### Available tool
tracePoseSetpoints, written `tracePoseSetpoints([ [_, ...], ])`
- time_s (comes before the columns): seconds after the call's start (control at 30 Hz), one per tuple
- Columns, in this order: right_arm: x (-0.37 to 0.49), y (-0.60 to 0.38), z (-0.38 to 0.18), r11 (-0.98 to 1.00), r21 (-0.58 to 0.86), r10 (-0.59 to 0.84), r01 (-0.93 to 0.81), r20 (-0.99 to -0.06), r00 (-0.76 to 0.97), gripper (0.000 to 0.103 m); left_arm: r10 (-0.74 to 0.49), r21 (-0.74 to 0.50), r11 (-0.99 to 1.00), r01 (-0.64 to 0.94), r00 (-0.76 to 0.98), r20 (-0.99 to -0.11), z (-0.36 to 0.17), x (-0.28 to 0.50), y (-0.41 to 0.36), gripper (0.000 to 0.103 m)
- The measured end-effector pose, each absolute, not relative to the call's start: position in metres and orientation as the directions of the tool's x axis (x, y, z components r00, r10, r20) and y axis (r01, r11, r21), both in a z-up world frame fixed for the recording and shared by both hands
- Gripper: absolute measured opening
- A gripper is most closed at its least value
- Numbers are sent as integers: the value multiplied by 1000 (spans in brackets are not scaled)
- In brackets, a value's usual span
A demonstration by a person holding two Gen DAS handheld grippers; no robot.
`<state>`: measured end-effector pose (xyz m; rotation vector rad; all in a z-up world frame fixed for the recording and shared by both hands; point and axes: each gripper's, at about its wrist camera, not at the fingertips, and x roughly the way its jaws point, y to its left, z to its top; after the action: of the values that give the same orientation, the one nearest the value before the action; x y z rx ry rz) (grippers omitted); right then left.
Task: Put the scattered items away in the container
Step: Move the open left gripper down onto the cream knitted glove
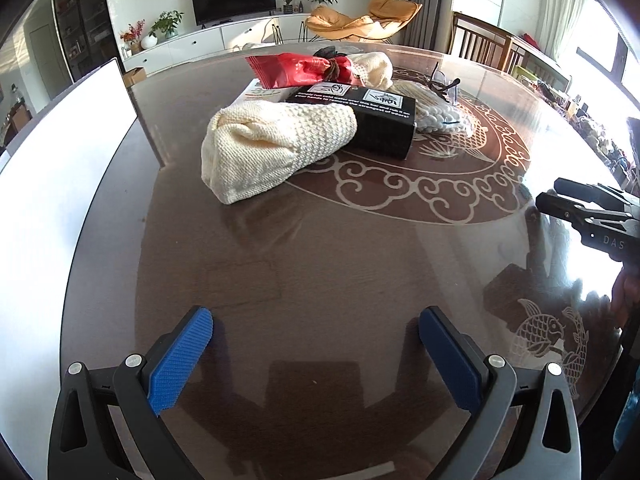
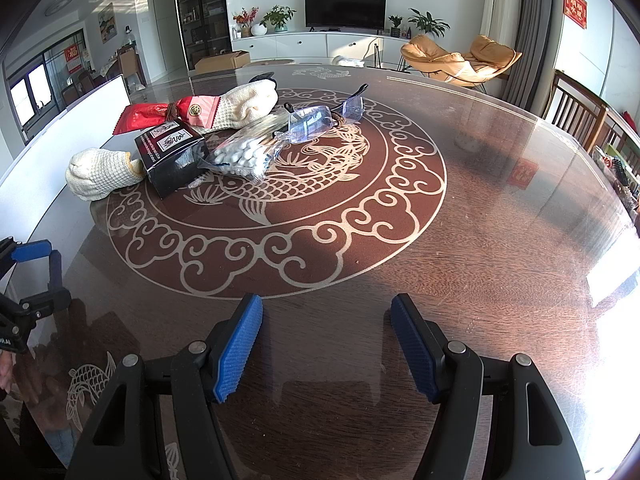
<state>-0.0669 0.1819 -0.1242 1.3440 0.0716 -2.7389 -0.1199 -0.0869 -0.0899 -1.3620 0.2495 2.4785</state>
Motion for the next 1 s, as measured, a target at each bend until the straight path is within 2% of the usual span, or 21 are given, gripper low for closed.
tracePoseSetpoints([
  [0.2, -67, 182, -124, -995, -3, -60, 101, -791, -609, 68, 235, 50, -864, -501, -488, -841, -89, -167, -93, 103],
  [0.4, -67, 182, -124, -995, -3, -60, 101, -791, -609, 68, 127, 221, -817, -533, -540, -832, -80, -190, -77, 103],
  [0.53, -67, 182, -124, -995, -3, -60, 101, -791, -609, 68, 163, 178, -818, -547, -518, -840, -80, -202, -66, 103],
  [0.63, -67, 182, -124, -995, -3, -60, 101, -791, -609, 68, 202, 87, -841, -533, -460, -865, -82, -212, -63, 102],
  [0.67, -67, 182, -124, -995, -3, -60, 101, -791, -609, 68, 222, 46, -858, -511, -451, -864, -82, -213, -67, 95],
  [0.7, -67, 182, -124, -995, -3, -60, 101, -791, -609, 68, 234, 15, -880, -475, -462, -855, -81, -214, -70, 74],
  [0.73, -67, 182, -124, -995, -3, -60, 101, -791, -609, 68, 228, 2, -901, -435, -477, -849, -80, -212, -73, 66],
  [0.8, -67, 182, -124, -995, -3, -60, 101, -791, -609, 68, 196, 1, -932, -362, -507, -839, -80, -205, -78, 57],
  [0.83, -67, 182, -124, -995, -2, -60, 101, -791, -609, 68, 184, -6, -946, -325, -520, -834, -81, -198, -82, 53],
  [0.93, -67, 182, -124, -995, -2, -60, 101, -791, -609, 68, 113, -8, -981, -192, -543, -832, -83, -168, -92, 52],
  [1.0, -67, 182, -124, -995, -3, -60, 101, -791, -609, 68, 131, -62, -988, -143, -547, -827, -81, -148, -98, 52],
])
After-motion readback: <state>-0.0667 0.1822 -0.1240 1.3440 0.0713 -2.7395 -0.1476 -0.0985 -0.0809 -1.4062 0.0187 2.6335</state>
